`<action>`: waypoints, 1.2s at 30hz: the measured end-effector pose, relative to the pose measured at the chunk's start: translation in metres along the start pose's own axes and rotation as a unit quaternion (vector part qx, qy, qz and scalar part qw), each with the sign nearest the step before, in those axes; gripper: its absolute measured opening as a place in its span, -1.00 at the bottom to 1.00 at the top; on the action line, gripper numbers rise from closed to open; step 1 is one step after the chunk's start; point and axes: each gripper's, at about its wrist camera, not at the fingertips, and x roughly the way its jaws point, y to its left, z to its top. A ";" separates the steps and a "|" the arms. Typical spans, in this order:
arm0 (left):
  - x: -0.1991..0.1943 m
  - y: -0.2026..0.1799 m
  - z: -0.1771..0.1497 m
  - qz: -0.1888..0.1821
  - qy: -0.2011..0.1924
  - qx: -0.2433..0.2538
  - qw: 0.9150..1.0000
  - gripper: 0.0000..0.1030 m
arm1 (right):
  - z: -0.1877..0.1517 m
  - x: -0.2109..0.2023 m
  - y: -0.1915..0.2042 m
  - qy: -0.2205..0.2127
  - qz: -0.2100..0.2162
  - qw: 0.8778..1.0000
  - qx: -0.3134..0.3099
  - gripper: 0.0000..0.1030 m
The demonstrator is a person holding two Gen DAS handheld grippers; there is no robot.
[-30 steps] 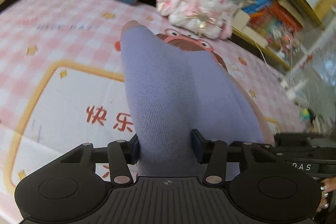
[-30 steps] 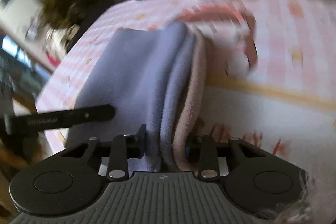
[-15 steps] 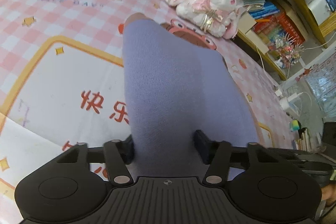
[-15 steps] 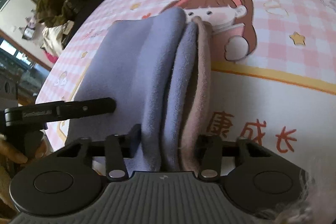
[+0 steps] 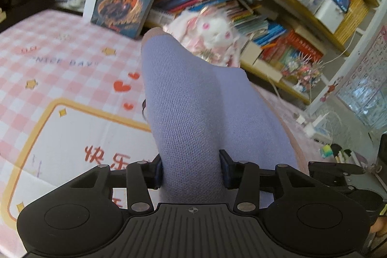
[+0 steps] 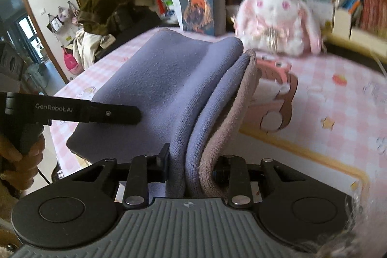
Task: Fold clothes
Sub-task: 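Lift the held sweater stack and fold it over onto itself with both grippers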
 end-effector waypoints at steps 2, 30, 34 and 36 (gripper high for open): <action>-0.004 -0.005 0.002 0.000 -0.009 0.004 1.000 -0.17 | 0.002 -0.005 0.000 -0.009 -0.003 1.000 -0.007 -0.47; 0.011 0.095 0.064 -0.084 0.013 0.036 0.996 -0.17 | 0.041 0.046 0.065 -0.032 -0.092 0.995 0.018 -0.46; 0.013 0.126 0.082 -0.098 0.020 0.043 0.994 -0.17 | 0.055 0.071 0.087 -0.037 -0.110 0.993 0.025 -0.46; 0.015 0.139 0.091 -0.103 0.025 0.043 0.993 -0.17 | 0.062 0.083 0.096 -0.038 -0.116 0.992 0.026 -0.46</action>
